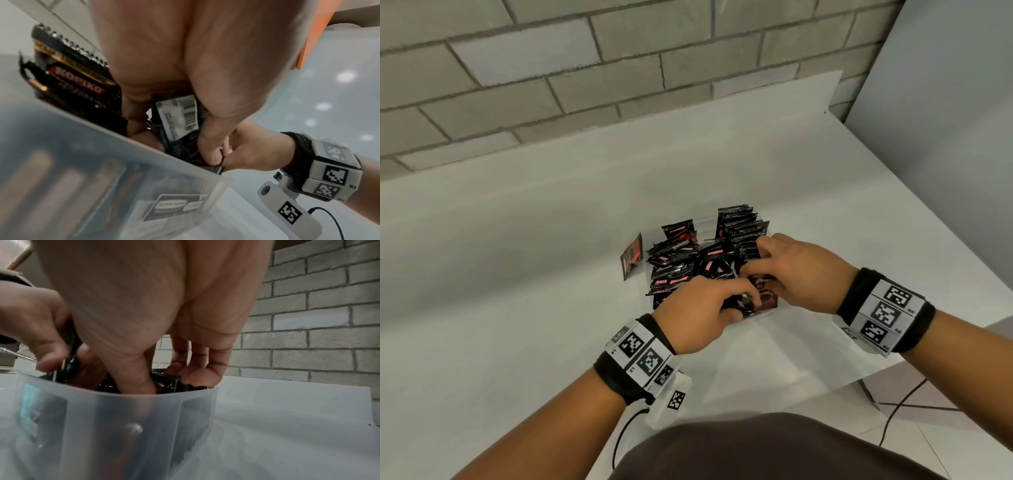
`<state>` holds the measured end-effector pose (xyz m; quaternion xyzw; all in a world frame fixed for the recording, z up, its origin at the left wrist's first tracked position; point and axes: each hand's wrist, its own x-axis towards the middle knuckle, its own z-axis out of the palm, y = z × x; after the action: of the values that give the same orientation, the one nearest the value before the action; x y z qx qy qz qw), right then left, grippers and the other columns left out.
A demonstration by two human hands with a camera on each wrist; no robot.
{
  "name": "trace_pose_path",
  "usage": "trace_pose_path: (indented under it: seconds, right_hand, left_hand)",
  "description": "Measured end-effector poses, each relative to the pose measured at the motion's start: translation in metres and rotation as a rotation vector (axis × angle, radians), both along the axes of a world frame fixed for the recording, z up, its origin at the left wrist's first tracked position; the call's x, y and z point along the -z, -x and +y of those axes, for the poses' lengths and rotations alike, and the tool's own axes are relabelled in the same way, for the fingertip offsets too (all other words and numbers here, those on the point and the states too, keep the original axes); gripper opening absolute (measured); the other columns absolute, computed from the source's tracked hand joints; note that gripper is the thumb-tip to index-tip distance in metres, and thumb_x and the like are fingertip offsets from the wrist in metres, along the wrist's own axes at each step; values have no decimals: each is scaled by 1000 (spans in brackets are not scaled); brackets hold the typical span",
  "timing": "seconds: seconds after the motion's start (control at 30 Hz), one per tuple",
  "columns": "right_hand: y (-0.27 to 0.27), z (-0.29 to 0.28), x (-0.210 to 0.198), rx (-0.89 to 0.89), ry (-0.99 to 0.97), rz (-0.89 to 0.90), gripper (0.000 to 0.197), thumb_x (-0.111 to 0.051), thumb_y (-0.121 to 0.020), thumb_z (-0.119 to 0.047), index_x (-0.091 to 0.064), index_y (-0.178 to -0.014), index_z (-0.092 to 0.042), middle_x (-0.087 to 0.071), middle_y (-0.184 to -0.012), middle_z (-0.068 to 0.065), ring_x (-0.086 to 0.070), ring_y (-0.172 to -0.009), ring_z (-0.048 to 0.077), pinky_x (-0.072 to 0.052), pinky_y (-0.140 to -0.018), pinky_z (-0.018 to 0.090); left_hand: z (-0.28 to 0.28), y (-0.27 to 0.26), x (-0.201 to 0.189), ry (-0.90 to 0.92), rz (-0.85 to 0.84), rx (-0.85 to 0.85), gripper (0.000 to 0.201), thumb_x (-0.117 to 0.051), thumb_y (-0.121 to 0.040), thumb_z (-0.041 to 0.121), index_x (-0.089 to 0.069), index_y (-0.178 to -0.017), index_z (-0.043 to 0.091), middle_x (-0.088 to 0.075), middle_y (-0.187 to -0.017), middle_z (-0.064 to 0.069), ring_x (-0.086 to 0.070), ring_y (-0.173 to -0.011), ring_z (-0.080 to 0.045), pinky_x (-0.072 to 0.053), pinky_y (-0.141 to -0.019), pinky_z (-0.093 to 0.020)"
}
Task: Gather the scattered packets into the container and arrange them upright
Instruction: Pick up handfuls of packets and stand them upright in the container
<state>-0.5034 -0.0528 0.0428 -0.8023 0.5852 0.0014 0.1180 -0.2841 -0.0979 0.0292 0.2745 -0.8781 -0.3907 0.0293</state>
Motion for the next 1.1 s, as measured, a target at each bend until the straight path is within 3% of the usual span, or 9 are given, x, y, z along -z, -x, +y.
trace_pose_path:
  seconds: [0.17, 0.27, 0.37, 0.53, 0.7, 0.8, 0.9, 1.0, 1.1]
  right_hand:
    - [0, 3, 0, 20, 7, -43, 40, -64, -88, -20, -57, -124, -37, -46, -103, -4, -49, -95, 17, -51, -62, 35]
    - [-1, 5, -1, 34, 8, -57, 53, -67, -84, -19, -53, -131, -37, -46, -109, -3, -46, -97, 17, -51, -64, 33]
    - [-2, 8, -8, 24, 26, -100, 56, -69, -79, -15, -52, -128, -34, -43, -109, -6, -41, -97, 14, -49, -67, 29]
    - [-11, 20, -20, 4, -60, -225, 16, -63, -86, -21, -66, -99, -29, -55, -95, -17, -52, -84, 3, -53, -73, 33]
    - [-26, 27, -12, -12, -212, -54, 33, -52, -96, -45, -62, -125, -35, -65, -113, -15, -62, -100, 10, -54, -82, 35]
    - [-29, 25, -7, -17, -239, -85, 33, -48, -99, -50, -61, -127, -41, -65, -119, -18, -62, -104, 7, -53, -84, 33]
    - [-28, 23, -4, -15, -249, -121, 29, -48, -100, -49, -62, -125, -45, -65, -116, -20, -61, -101, 4, -51, -83, 29]
    - [-29, 23, -2, -11, -224, -163, 25, -51, -101, -43, -66, -120, -44, -65, -114, -22, -60, -99, 0, -47, -79, 24]
    - [-32, 25, -3, -11, -190, -205, 21, -54, -98, -40, -69, -113, -41, -64, -106, -21, -59, -92, 0, -49, -77, 25]
  left_hand:
    - [2, -3, -6, 79, 85, -69, 34, -69, -96, 21, -62, -124, 36, -64, -72, 8, -57, -57, -4, -49, -59, -23]
    - [1, -7, -11, 79, 140, -126, 29, -69, -96, 23, -63, -121, 36, -75, -89, 3, -64, -64, -13, -55, -67, -40]
    - [-1, -15, -25, -2, 225, -245, 24, -69, -97, 19, -66, -117, 30, -76, -93, 7, -73, -78, -11, -61, -72, -42]
    - [-26, -45, -52, -137, 358, -544, 22, -71, -95, 15, -65, -112, 28, -76, -101, 4, -78, -80, -12, -65, -65, -43]
    - [-77, -95, -46, -78, 275, -751, 20, -75, -92, 14, -71, -111, 19, -77, -100, 0, -77, -83, -19, -63, -79, -43]
    - [-99, -120, -33, 50, 24, -637, 15, -77, -90, 18, -73, -97, 30, -74, -99, 7, -69, -96, -17, -50, -81, -28]
    - [-121, -129, -13, 29, -189, -441, 19, -81, -86, 19, -74, -100, 30, -62, -132, 5, -59, -121, -20, -43, -103, -34]
    - [-134, -123, 2, -55, -249, -316, 20, -83, -85, 18, -79, -97, 33, -40, -158, 11, -40, -143, -14, -31, -119, -39]
    - [-137, -115, 12, -103, -198, -273, 31, -84, -84, 12, -77, -89, 41, -58, -142, 12, -54, -131, -14, -36, -116, -37]
